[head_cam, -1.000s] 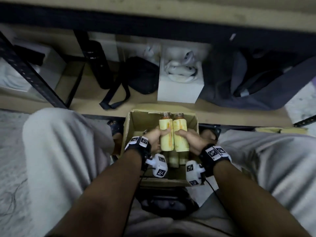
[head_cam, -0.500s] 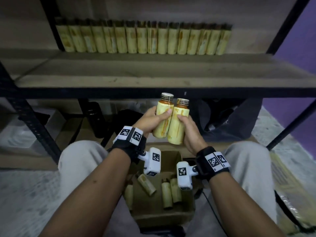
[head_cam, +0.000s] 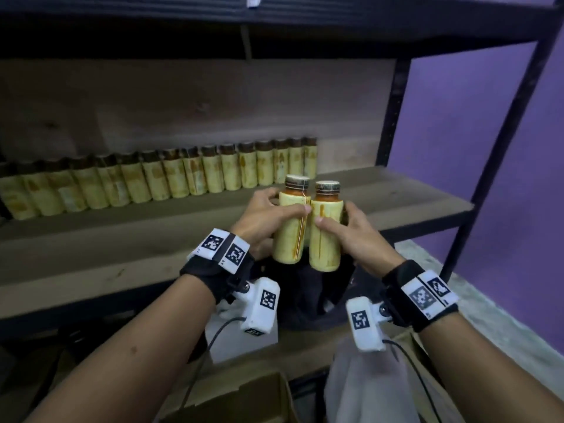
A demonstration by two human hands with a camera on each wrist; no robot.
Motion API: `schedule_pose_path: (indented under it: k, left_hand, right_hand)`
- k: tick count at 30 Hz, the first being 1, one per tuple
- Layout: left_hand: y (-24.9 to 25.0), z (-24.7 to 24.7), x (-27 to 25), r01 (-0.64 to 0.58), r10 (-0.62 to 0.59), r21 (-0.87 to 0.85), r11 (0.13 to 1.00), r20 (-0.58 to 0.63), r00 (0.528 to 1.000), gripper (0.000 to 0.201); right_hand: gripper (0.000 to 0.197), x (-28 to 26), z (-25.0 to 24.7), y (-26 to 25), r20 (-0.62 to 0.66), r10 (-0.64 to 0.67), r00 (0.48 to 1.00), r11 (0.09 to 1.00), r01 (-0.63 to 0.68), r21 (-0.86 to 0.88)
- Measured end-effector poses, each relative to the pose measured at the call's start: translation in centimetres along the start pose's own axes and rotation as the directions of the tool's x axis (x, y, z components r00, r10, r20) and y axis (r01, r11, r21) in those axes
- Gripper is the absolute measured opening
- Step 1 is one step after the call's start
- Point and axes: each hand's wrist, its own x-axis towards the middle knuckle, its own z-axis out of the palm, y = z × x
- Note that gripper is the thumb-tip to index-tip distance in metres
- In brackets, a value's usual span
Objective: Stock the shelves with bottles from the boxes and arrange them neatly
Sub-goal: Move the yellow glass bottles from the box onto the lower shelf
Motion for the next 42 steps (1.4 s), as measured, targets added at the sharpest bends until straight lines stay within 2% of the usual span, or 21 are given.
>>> schedule_pose_path:
  k: [2, 4, 6, 8, 10, 13, 15, 17, 19, 23, 26, 30, 36, 42]
  left_hand:
    - [0.8, 1.0, 2.7, -0.060, 0.055, 0.147, 0.987, 0.039, 0.998, 0.036]
    - [1.6, 1.9, 5.5, -0.105, 0.080, 0.303, 0.947, 0.095, 0.992, 0.039]
    - [2.2, 2.8, 8.5, -0.127, 0.085, 0.464, 0.877, 0.109, 0.990, 0.044]
    - [2.6, 3.7, 11.5, -0.155, 0.090, 0.587, 0.795, 0.139, 0.986, 0.038]
    - [2.8, 4.6, 14.4, -0.187, 0.093, 0.662, 0.726, 0.175, 0.980, 0.033]
    - [2.6, 5.8, 18.9, -0.208, 0.147, 0.751, 0.627, 0.148, 0.978, 0.037]
    - [2.2, 6.7, 22.0, -0.211, 0.177, 0.779, 0.590, 0.130, 0.976, 0.047]
    - [1.7, 7.5, 25.0, -0.183, 0.150, 0.795, 0.578, 0.117, 0.982, 0.053]
    - [1.0, 8.3, 27.9, -0.165, 0.144, 0.807, 0.566, 0.101, 0.984, 0.053]
    - [0.0, 9.2, 33.5, -0.204, 0.196, 0.842, 0.500, 0.120, 0.973, 0.047]
    - [-0.5, 9.5, 37.6, -0.203, 0.218, 0.870, 0.449, 0.114, 0.969, 0.050]
    - [-1.4, 9.6, 42.3, -0.174, 0.205, 0.868, 0.465, 0.086, 0.975, 0.047]
    - [-3.0, 9.5, 46.4, -0.109, 0.266, 0.909, 0.403, -0.002, 0.964, 0.042]
    - [-3.5, 9.7, 47.7, -0.076, 0.263, 0.934, 0.349, -0.019, 0.965, 0.040]
  right_hand:
    - [0.043, 1.3, -2.2, -0.6, -0.016, -0.024, 1.000, 0.996, 0.023, -0.088]
    - [0.041, 2.9, -4.3, -0.9, -0.047, -0.062, 0.997, 0.975, 0.050, -0.216]
    - [0.041, 4.8, -6.3, -1.1, -0.066, -0.068, 0.995, 0.932, 0.040, -0.359]
    - [0.043, 7.1, -8.0, -1.1, -0.078, -0.050, 0.996, 0.887, 0.009, -0.462]
    - [0.042, 9.6, -9.6, -0.7, -0.090, -0.033, 0.995, 0.871, -0.016, -0.491]
    - [0.039, 13.3, -11.6, 0.0, -0.109, -0.022, 0.994, 0.868, -0.034, -0.495]
    - [0.033, 15.7, -12.7, 0.6, -0.128, -0.025, 0.992, 0.870, -0.042, -0.491]
    - [0.027, 18.2, -13.7, 1.3, -0.140, -0.031, 0.990, 0.868, -0.043, -0.495]
    - [0.027, 20.7, -14.6, 1.8, -0.168, -0.022, 0.986, 0.840, -0.073, -0.537]
    - [0.028, 25.9, -16.5, 3.0, -0.253, 0.016, 0.967, 0.748, -0.179, -0.639]
    - [0.036, 30.1, -17.7, 4.1, -0.302, 0.055, 0.952, 0.764, -0.235, -0.601]
    - [0.034, 35.3, -18.7, 5.1, -0.330, 0.042, 0.943, 0.734, -0.253, -0.630]
    - [0.038, 41.2, -19.1, 5.9, -0.418, 0.063, 0.906, 0.781, -0.306, -0.545]
    - [0.032, 43.9, -17.9, 7.8, -0.416, 0.126, 0.901, 0.836, -0.322, -0.445]
